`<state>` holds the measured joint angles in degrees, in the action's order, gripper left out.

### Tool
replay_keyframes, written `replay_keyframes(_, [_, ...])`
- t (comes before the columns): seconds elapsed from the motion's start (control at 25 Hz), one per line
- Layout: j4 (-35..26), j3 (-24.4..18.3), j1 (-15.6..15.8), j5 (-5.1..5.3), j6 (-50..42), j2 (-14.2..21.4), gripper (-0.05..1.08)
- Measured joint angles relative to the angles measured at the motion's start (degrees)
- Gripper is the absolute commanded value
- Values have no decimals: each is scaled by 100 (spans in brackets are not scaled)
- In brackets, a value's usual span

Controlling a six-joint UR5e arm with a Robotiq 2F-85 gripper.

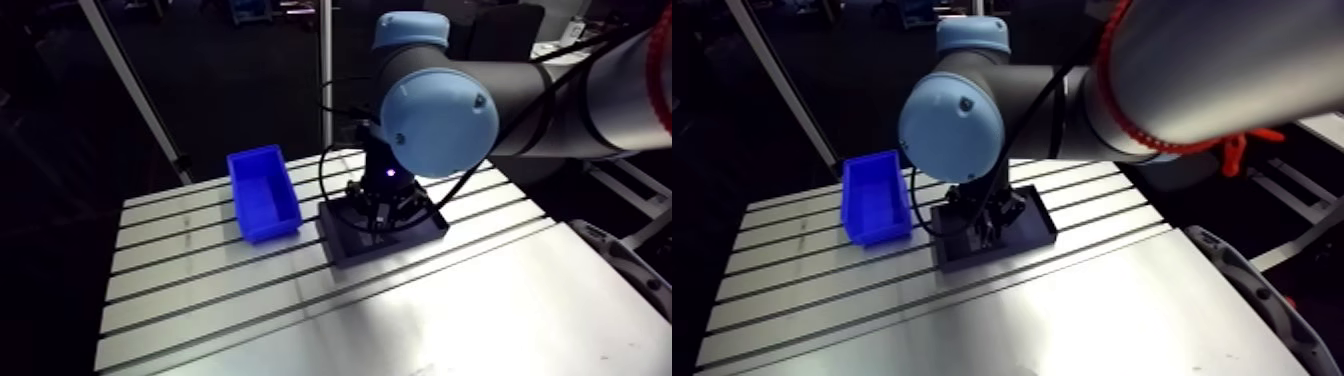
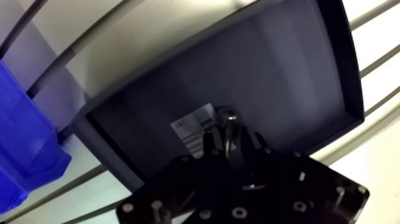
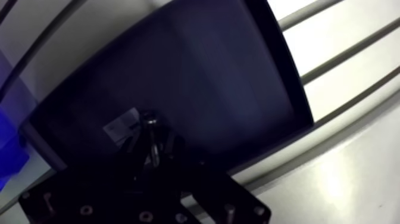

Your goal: Pick up the M10 bolt from the tray and put it into the blue bin.

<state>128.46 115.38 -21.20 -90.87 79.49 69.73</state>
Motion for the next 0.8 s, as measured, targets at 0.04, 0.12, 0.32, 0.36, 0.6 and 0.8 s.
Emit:
replay_keyframes(0.04, [0,0,0,-1,0,-3,70])
replay_keyframes(0.12, [0,0,1,-3,0,-9,71])
replay_keyframes(0.32, [2,-1,1,-5,1,-15,73])
replay_keyframes(0.36, [3,-1,1,-5,1,-16,73])
replay_keyframes(0.6, [15,2,8,-9,1,-17,76])
replay_keyframes(0.8, [29,11,10,-13,0,-16,78])
